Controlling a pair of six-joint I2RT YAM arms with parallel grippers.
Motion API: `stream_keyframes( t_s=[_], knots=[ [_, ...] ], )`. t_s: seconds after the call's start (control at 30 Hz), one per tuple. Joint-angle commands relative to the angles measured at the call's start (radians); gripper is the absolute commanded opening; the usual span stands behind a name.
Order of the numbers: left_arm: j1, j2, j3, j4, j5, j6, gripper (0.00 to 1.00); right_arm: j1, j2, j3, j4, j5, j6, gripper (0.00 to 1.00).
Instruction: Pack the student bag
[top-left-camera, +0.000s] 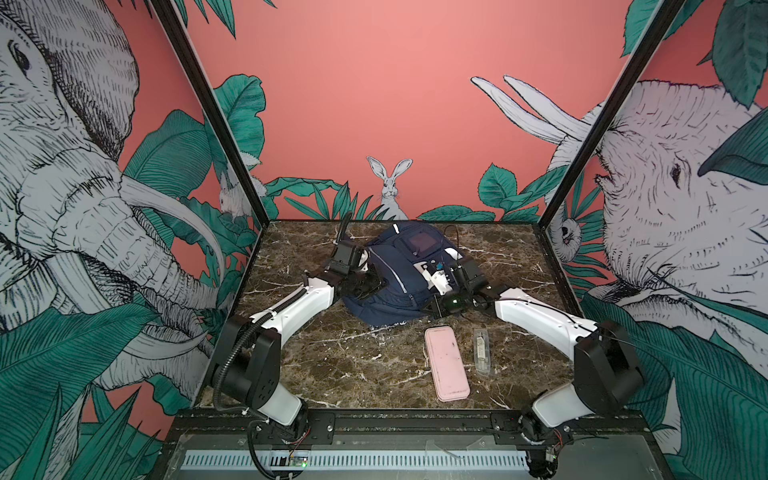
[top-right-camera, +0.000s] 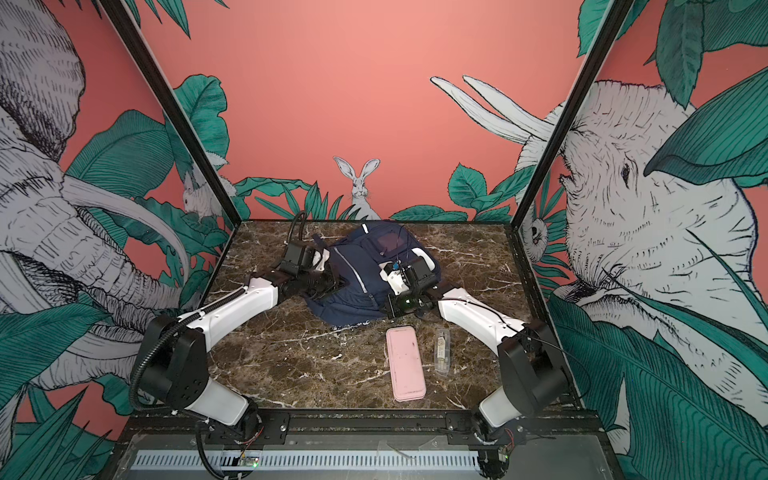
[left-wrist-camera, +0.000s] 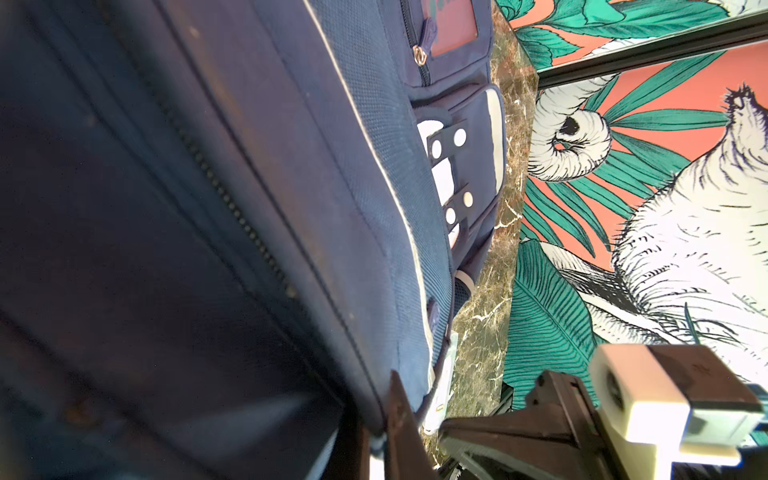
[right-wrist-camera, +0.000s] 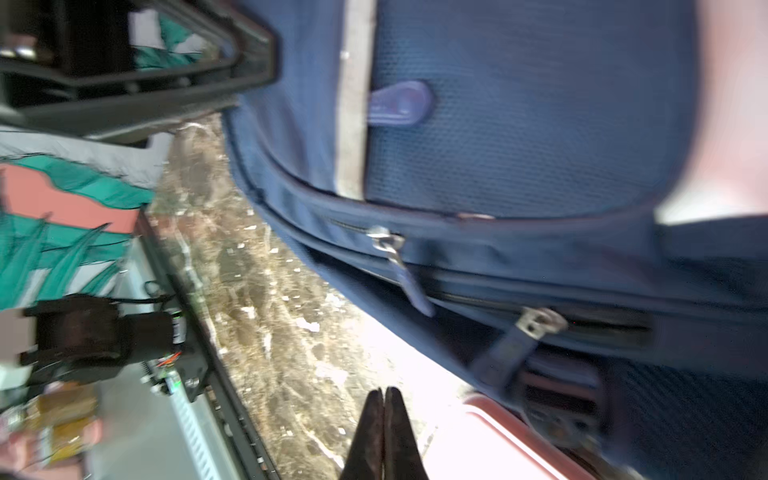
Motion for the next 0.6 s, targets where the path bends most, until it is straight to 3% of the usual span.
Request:
stream_keyframes(
  t_s=[0.0,0.23,0.57],
  knots=[
    [0.013,-0.075,0.049,0.099,-0.015,0.011,0.00,0.003,-0.017,0.032,-0.098,0.201,-0.038,0.13],
    [0.014,-0.069,0.068,0.087,0.004,0.014,0.00,0.019,0.050,0.068,-0.108,0.256,-0.036,0.31],
    [0.014,-0.078,0.073,0.084,0.016,0.012,0.00,0.048,0.132,0.123,-0.092,0.285,-0.023,0.35]
  ],
)
